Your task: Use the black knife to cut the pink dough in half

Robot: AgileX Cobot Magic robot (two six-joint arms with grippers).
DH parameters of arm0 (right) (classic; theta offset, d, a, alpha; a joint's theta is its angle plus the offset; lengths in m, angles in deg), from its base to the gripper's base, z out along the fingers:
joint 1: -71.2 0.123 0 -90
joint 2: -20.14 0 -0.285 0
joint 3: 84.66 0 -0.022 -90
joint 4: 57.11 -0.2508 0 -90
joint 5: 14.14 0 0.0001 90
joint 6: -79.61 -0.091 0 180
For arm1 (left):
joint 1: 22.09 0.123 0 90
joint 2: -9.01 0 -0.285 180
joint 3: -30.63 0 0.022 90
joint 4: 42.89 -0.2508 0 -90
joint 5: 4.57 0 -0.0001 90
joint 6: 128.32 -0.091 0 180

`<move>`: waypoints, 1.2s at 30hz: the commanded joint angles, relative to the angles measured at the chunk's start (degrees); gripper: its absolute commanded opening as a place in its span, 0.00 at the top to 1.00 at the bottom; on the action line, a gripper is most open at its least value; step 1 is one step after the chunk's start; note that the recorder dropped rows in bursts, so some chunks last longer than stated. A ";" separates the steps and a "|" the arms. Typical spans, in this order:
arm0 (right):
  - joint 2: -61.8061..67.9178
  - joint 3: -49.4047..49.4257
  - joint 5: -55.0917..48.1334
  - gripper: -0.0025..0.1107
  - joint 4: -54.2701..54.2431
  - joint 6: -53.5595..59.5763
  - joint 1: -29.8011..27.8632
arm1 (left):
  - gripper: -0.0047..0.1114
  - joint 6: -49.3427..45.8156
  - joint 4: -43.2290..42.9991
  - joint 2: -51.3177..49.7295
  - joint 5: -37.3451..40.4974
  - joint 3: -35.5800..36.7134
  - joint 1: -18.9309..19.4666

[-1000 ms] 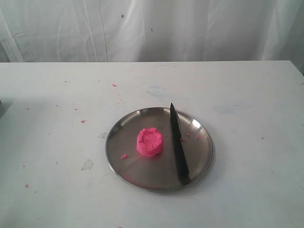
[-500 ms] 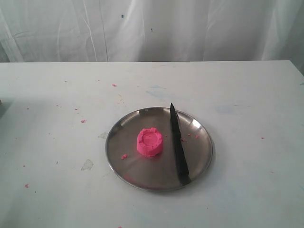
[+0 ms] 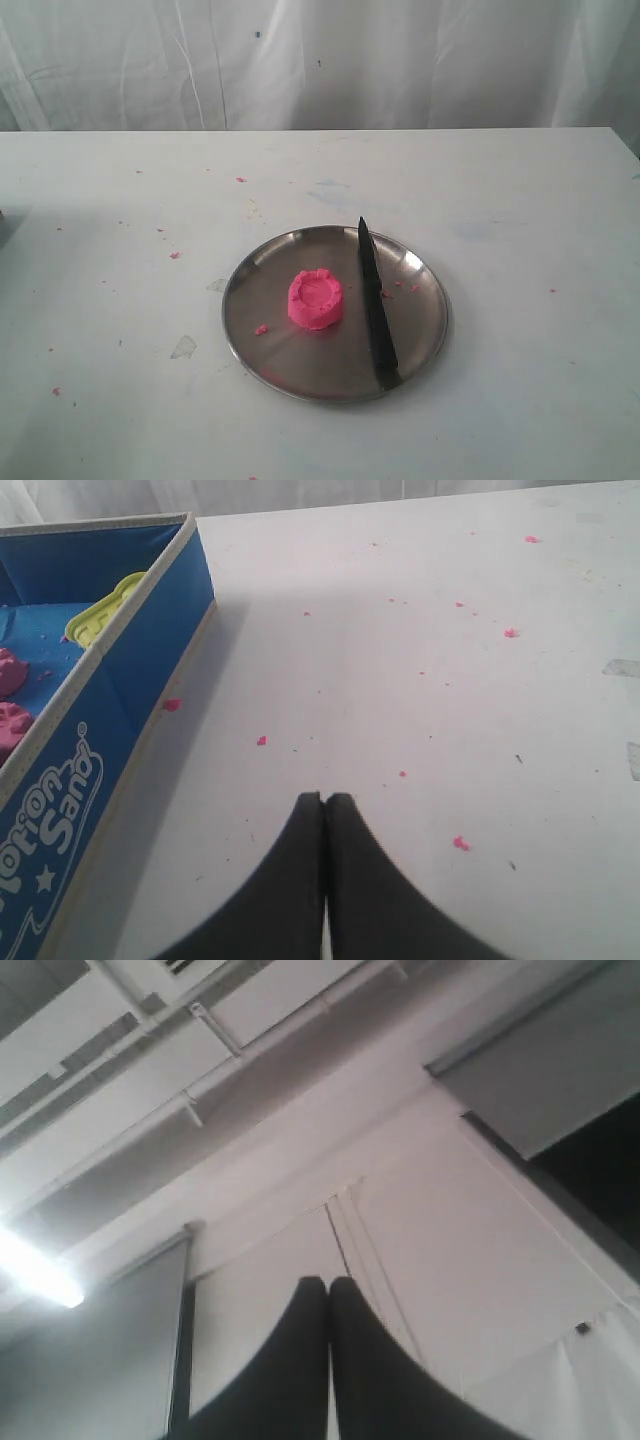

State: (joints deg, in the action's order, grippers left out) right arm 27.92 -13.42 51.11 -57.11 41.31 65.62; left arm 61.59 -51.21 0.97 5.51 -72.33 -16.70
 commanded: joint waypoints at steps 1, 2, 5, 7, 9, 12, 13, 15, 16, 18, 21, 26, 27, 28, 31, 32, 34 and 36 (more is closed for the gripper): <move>0.00 -5.26 -13.92 0.98 13.52 2.33 -0.13 | 0.96 0.05 0.14 0.26 -0.17 0.18 0.21; 0.00 -6.30 -17.77 0.98 17.88 2.33 -0.13 | 0.96 0.05 0.14 0.26 -0.17 0.18 0.21; 0.00 -8.57 -27.54 0.98 32.14 2.20 -0.13 | 0.96 0.05 0.14 0.26 -0.17 0.18 0.21; 0.00 -9.76 -33.69 0.98 42.02 2.20 -0.13 | 0.96 0.05 0.14 0.26 -0.17 0.18 0.21; 0.00 -10.24 -40.81 0.98 47.78 2.20 -0.13 | 0.96 0.05 0.14 0.26 -0.17 0.18 0.21; 0.00 -10.36 -53.31 0.98 49.16 2.20 -0.13 | 0.96 0.05 0.14 0.26 -0.17 0.18 0.21; 0.00 -10.50 -56.87 0.98 49.16 2.20 -0.13 | 0.96 0.05 0.14 0.26 -0.17 0.18 0.21; 0.00 -10.75 -64.05 0.98 48.82 2.09 -0.13 | 0.96 0.05 0.14 0.26 -0.17 0.18 0.21; 0.00 -10.75 -66.10 0.98 48.28 2.09 -0.13 | 0.96 0.05 0.14 0.26 -0.17 0.18 0.21; 0.00 -10.75 -68.46 0.98 46.15 2.09 -0.13 | 0.96 0.05 0.14 0.26 -0.17 0.18 0.21; 2.16 -10.90 -68.58 0.98 43.06 2.09 -0.13 | 0.96 0.05 0.14 0.26 -0.17 0.18 0.21; 7.36 -12.65 -70.29 0.98 38.72 0.86 -0.13 | 0.96 0.05 0.14 0.26 -0.17 0.18 0.21; 8.64 -13.24 -71.79 0.98 35.31 0.72 -0.13 | 0.96 0.05 0.14 0.26 -0.17 0.18 0.21; 9.71 -13.70 -73.14 0.98 32.27 0.72 -0.13 | 0.96 0.05 0.14 0.26 -0.17 0.18 0.21; 14.16 -15.32 -77.66 0.98 23.86 5.21 -0.13 | 0.96 0.05 0.14 0.26 -0.17 0.18 0.21; 15.82 -16.06 -79.09 0.98 20.21 9.41 -0.03 | 0.96 0.05 0.14 0.26 -0.17 0.18 0.21; 19.39 -17.98 -83.02 0.98 11.87 19.88 0.61 | 0.96 0.05 0.14 0.26 -0.17 0.18 0.21; 24.51 -20.60 -89.20 0.98 1.67 33.04 1.85 | 0.96 0.05 0.14 0.26 -0.17 0.18 0.21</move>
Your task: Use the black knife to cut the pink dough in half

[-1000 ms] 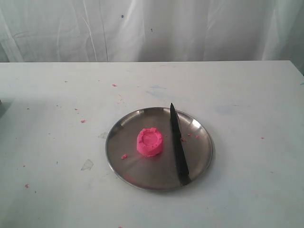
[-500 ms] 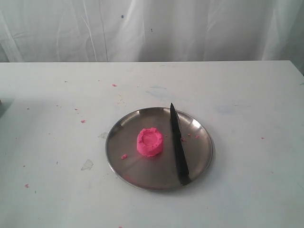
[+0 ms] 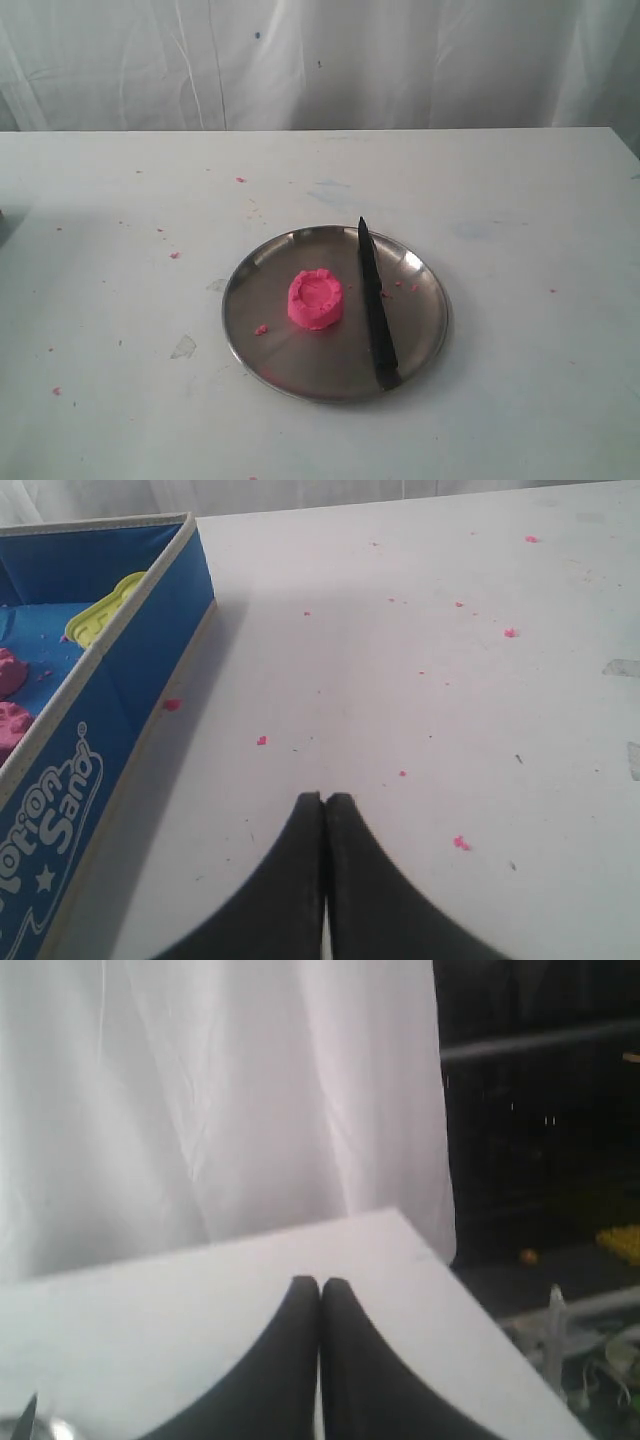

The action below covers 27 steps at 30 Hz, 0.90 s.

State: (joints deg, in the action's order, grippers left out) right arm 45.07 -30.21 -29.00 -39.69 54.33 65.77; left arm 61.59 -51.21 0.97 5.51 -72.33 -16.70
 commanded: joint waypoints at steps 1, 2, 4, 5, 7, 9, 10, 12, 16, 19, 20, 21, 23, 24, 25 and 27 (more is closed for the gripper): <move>9.79 -5.23 -11.90 0.98 -20.26 24.90 2.23 | 0.96 0.05 0.14 0.26 -0.17 0.18 0.21; 13.14 -6.67 -15.52 0.98 -24.37 29.67 2.88 | 0.96 0.05 0.14 0.26 -0.17 0.18 0.21; 20.65 -9.51 -22.50 0.98 -28.99 34.62 3.93 | 0.96 0.05 0.14 0.26 -0.17 0.18 0.21; 24.83 -10.57 -25.11 0.98 -29.49 34.76 4.48 | 0.96 0.05 0.14 0.26 -0.17 0.18 0.21; 33.28 -12.80 -28.47 0.98 -30.95 34.76 5.30 | 0.96 0.05 0.14 0.26 -0.17 0.18 0.21; 40.53 -14.61 -30.69 0.98 -32.66 34.76 6.15 | 0.96 0.05 0.14 0.26 -0.17 0.18 0.21; 44.23 -15.70 -32.44 0.98 -34.18 34.76 6.68 | 0.96 0.05 0.14 0.26 -0.17 0.18 0.21; 50.18 -17.85 -35.85 0.98 -37.87 36.43 7.88 | 0.96 0.05 0.14 0.26 -0.17 0.18 0.21; 58.88 -21.27 -40.86 0.98 -44.09 43.74 12.73 | 0.96 0.05 0.14 0.26 -0.17 0.18 0.21; 61.11 -23.44 -39.53 0.98 -43.68 44.39 18.11 | 0.96 0.05 0.14 0.26 -0.17 0.18 0.21; 61.38 -24.29 -38.38 0.98 -42.96 44.39 19.74 | 0.96 0.05 0.14 0.26 -0.17 0.18 0.21; 61.64 -25.22 -36.60 0.98 -41.94 43.59 22.20 | 0.96 0.05 0.14 0.26 -0.17 0.18 0.21; 61.79 -27.07 -34.22 0.98 -38.23 40.48 25.57 | 0.96 0.05 0.14 0.26 -0.17 0.18 0.21; 62.02 -28.39 -32.30 0.98 -34.09 37.15 28.06 | 0.96 0.05 0.14 0.26 -0.17 0.18 0.21; 62.48 -29.37 -31.24 0.98 -30.99 34.48 29.63 | 0.96 0.05 0.14 0.26 -0.17 0.18 0.21; 63.94 -32.25 -30.69 0.98 -22.92 27.94 32.91 | 0.96 0.05 0.14 0.26 -0.17 0.18 0.21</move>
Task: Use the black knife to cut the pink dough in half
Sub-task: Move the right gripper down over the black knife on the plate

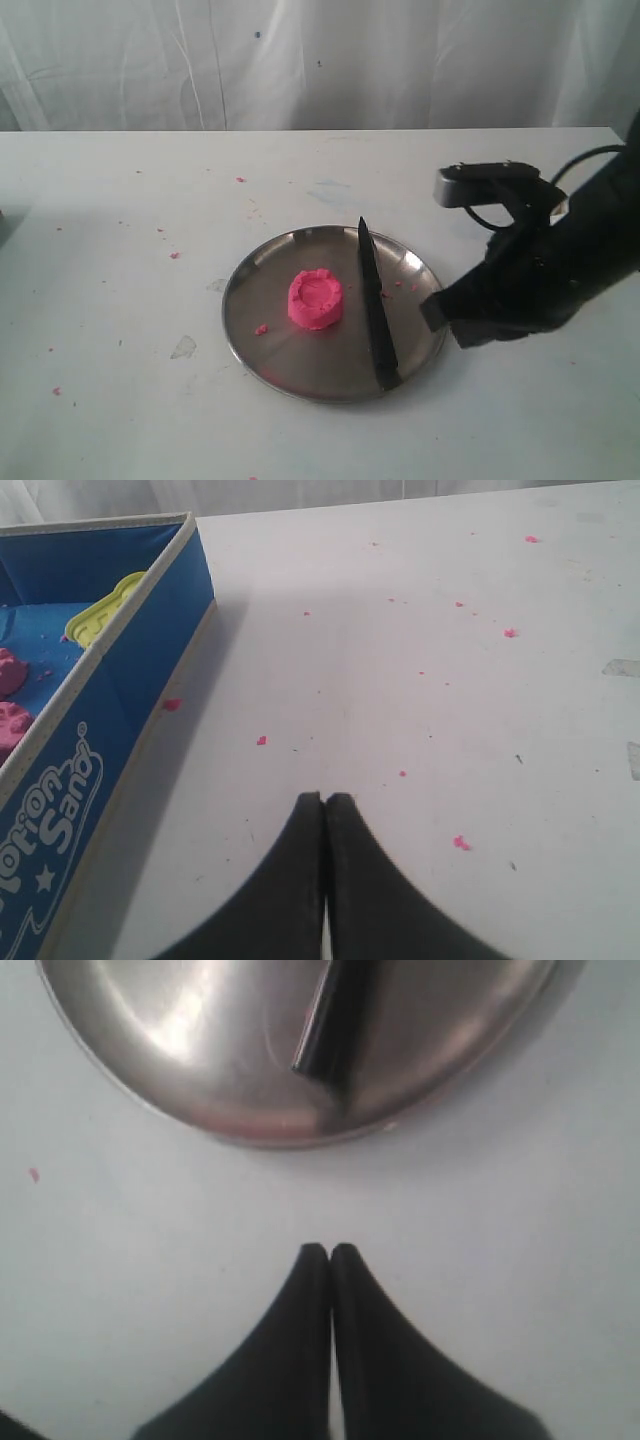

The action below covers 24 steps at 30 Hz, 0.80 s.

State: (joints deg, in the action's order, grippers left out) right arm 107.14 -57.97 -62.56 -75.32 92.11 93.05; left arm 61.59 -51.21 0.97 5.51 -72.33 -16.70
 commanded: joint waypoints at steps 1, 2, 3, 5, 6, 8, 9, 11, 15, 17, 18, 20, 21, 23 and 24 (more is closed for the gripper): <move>2.79 -5.74 2.77 0.98 15.38 -12.50 6.96 | 0.96 0.05 0.14 0.26 -0.17 0.18 0.21; 4.15 -7.33 3.33 0.98 17.55 -14.35 8.03 | 0.96 0.05 0.14 0.26 -0.17 0.18 0.21; 5.85 -8.87 4.80 0.98 18.21 -14.97 8.93 | 0.96 0.05 0.14 0.26 -0.17 0.18 0.21; 9.48 -11.24 7.15 0.98 18.21 -11.96 10.85 | 0.96 0.05 0.14 0.26 -0.17 0.18 0.21; 11.56 -12.51 7.51 0.98 18.21 -9.48 11.81 | 0.96 0.05 0.14 0.26 -0.17 0.18 0.21; 14.84 -14.55 8.03 0.98 18.21 -7.01 12.52 | 0.96 0.05 0.14 0.26 -0.17 0.18 0.21; 16.38 -14.97 9.11 0.98 18.21 -7.01 12.62 | 0.96 0.05 0.14 0.26 -0.17 0.18 0.21; 18.51 -15.10 13.49 0.98 18.21 -7.11 12.62 | 0.96 0.05 0.14 0.26 -0.17 0.18 0.21; 21.38 -15.10 19.48 0.98 18.76 -7.11 12.40 | 0.96 0.05 0.14 0.26 -0.17 0.18 0.21; 22.30 -15.10 19.06 0.98 18.65 -7.11 12.40 | 0.96 0.05 0.14 0.26 -0.17 0.18 0.21; 22.67 -15.10 18.90 0.98 18.53 -7.23 12.40 | 0.96 0.05 0.14 0.26 -0.17 0.18 0.21; 23.39 -15.10 17.43 0.98 17.90 -7.33 12.40 | 0.96 0.05 0.14 0.26 -0.17 0.18 0.21; 23.67 -15.10 16.76 0.98 18.21 -7.33 12.40 | 0.96 0.05 0.14 0.26 -0.17 0.18 0.21; 23.88 -15.10 15.96 0.98 18.64 -7.08 12.40 | 0.96 0.05 0.14 0.26 -0.17 0.18 0.21; 23.87 -15.10 15.70 0.97 19.21 -7.08 12.40 | 0.96 0.05 0.14 0.26 -0.17 0.18 0.21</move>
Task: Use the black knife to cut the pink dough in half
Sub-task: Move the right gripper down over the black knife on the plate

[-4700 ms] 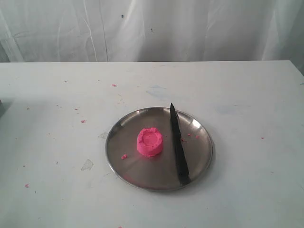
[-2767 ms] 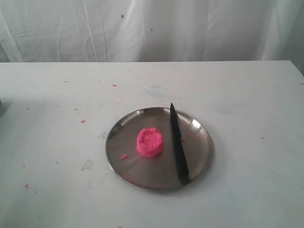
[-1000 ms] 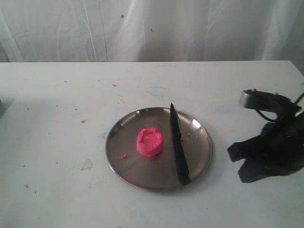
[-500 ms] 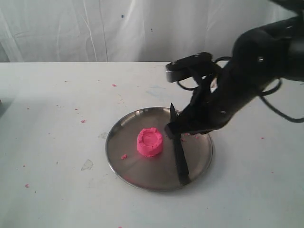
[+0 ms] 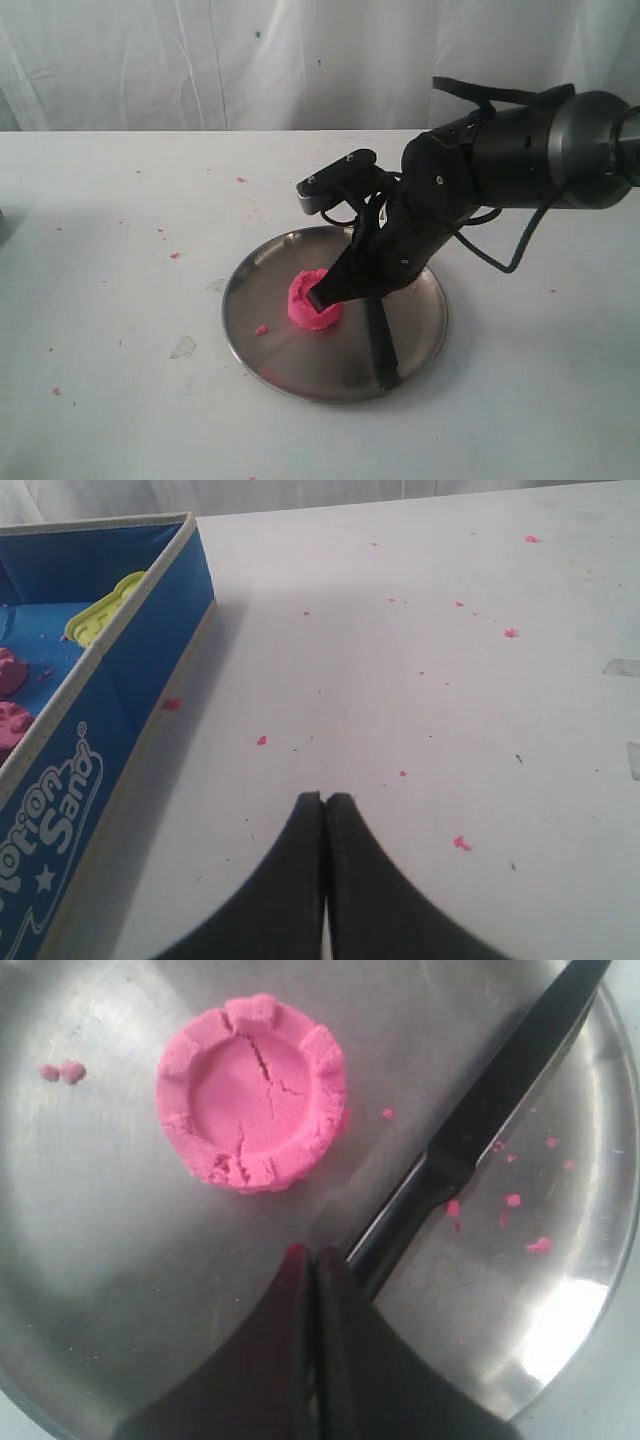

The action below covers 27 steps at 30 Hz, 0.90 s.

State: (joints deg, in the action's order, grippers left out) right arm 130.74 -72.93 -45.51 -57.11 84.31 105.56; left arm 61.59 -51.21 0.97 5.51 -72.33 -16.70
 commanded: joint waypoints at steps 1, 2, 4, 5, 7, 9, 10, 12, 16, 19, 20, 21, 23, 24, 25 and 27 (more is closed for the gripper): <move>0.27 -0.14 -1.67 0.95 1.79 0.88 -0.10 | 0.96 0.05 0.14 0.26 -0.17 0.18 0.21; 0.27 -0.14 -1.67 0.93 2.66 0.88 -0.10 | 0.96 0.05 0.14 0.26 -0.17 0.18 0.21; 0.27 -0.14 -1.78 0.86 3.29 0.88 -0.10 | 0.96 0.05 0.14 0.26 -0.17 0.18 0.21; 0.27 -0.14 -1.78 0.82 3.29 0.88 -0.10 | 0.96 0.05 0.14 0.26 -0.17 0.18 0.21; 0.72 -0.14 -1.78 0.72 3.29 -0.76 -0.10 | 0.96 0.05 0.14 0.26 -0.17 0.18 0.21; 1.59 -0.14 -1.56 0.62 3.29 -3.52 -0.10 | 0.96 0.05 0.14 0.26 -0.17 0.18 0.21; 2.24 -0.14 -1.25 0.58 3.29 -3.92 -0.10 | 0.96 0.05 0.14 0.26 -0.17 0.18 0.21; 3.65 -0.14 -0.53 0.55 3.29 -5.63 -0.10 | 0.96 0.05 0.14 0.26 -0.17 0.18 0.21; 5.56 -0.14 -0.32 0.55 3.29 -7.97 -0.10 | 0.96 0.05 0.14 0.26 -0.17 0.18 0.21; 6.59 -0.14 0.24 0.55 3.89 -7.97 -0.10 | 0.96 0.05 0.14 0.26 -0.17 0.18 0.21; 6.70 -0.14 0.24 0.55 4.03 -7.97 -0.10 | 0.96 0.05 0.14 0.26 -0.17 0.18 0.21; 6.70 -0.14 0.24 0.55 4.03 -7.97 -0.10 | 0.96 0.05 0.14 0.26 -0.17 0.18 0.21; 6.68 -0.14 0.24 0.55 4.13 -7.97 -0.10 | 0.96 0.05 0.14 0.26 -0.17 0.18 0.21; 6.68 -0.14 0.24 0.55 4.64 -7.97 -0.10 | 0.96 0.05 0.14 0.26 -0.17 0.18 0.21; 6.68 -0.14 0.24 0.55 5.10 -7.97 -0.10 | 0.96 0.05 0.14 0.26 -0.17 0.18 0.21; 6.68 -0.14 0.24 0.55 5.89 -7.97 -0.10 | 0.96 0.05 0.14 0.26 -0.17 0.18 0.21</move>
State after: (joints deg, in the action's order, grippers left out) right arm 137.50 -72.93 -45.56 -52.57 76.62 105.56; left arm 61.59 -51.21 0.97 5.51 -72.33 -16.70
